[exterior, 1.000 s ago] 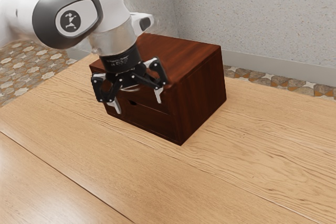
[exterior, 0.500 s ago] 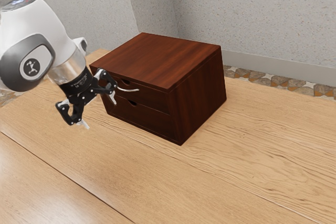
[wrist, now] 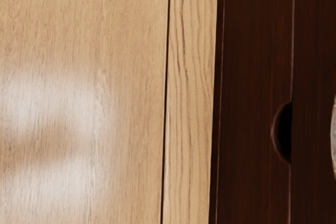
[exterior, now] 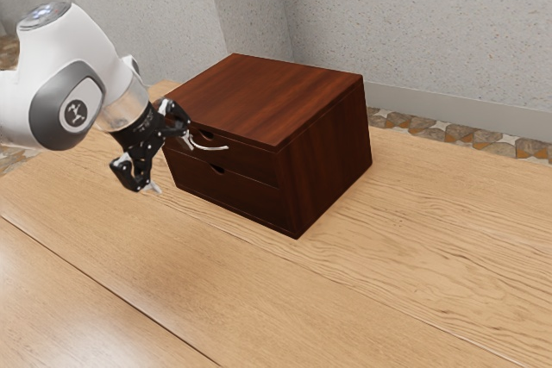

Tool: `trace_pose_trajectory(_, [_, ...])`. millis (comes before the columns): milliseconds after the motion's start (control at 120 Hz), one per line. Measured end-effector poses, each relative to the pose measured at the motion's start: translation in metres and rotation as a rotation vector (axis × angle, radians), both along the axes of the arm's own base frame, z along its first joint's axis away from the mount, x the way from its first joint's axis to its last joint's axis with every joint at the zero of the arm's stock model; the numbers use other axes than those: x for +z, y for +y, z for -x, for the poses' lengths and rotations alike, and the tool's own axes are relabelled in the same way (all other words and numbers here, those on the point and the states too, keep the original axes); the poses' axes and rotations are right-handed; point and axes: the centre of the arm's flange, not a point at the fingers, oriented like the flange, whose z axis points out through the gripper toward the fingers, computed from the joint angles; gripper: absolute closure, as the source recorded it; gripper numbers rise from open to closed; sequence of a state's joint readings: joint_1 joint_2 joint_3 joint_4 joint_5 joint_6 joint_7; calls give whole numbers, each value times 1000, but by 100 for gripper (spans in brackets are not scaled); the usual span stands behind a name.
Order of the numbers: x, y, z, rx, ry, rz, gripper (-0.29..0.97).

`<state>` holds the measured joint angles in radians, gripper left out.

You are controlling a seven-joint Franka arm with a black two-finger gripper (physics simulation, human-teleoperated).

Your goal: Pull the drawer handle with one arm to open the drawer

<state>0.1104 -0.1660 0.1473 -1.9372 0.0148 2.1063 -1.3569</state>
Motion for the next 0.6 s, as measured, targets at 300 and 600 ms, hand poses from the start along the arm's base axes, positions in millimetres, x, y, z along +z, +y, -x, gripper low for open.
trace_pose_trajectory(300, [-16,16,-21,59,-17,-2,0])
trace_pose_trajectory(600, [-25,16,-35,73,-21,-2,0])
